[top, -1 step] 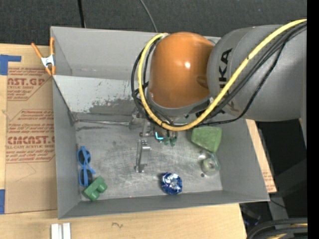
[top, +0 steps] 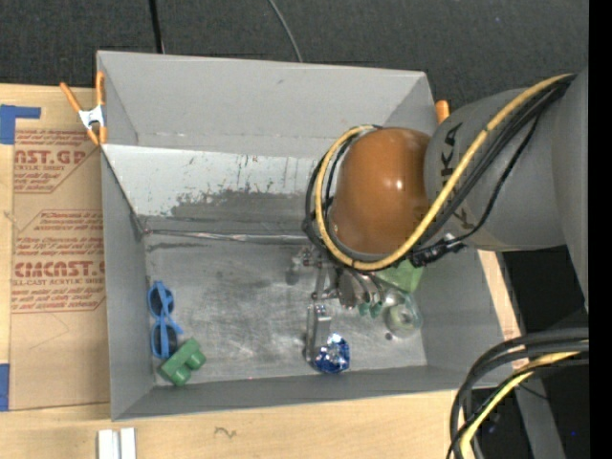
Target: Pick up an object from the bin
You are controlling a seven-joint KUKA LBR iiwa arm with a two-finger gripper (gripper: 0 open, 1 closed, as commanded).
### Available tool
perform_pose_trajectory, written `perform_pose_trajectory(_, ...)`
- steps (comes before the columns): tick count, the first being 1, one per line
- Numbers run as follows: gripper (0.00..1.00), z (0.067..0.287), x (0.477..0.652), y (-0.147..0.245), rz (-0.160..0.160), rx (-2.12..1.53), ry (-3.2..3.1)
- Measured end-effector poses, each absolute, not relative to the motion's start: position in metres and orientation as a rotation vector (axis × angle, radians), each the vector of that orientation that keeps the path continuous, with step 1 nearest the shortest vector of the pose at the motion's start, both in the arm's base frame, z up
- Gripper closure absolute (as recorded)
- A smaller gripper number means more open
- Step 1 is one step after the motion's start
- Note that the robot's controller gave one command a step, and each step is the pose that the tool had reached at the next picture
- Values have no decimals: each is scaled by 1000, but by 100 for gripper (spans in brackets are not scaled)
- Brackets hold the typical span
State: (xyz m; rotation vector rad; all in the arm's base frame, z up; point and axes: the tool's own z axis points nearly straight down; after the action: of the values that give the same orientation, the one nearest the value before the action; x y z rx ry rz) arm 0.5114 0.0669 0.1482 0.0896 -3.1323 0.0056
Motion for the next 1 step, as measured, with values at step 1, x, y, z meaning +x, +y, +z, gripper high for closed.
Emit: perform_pose_trajectory(1, 0, 85, 487, 29, 0, 170, -3138)
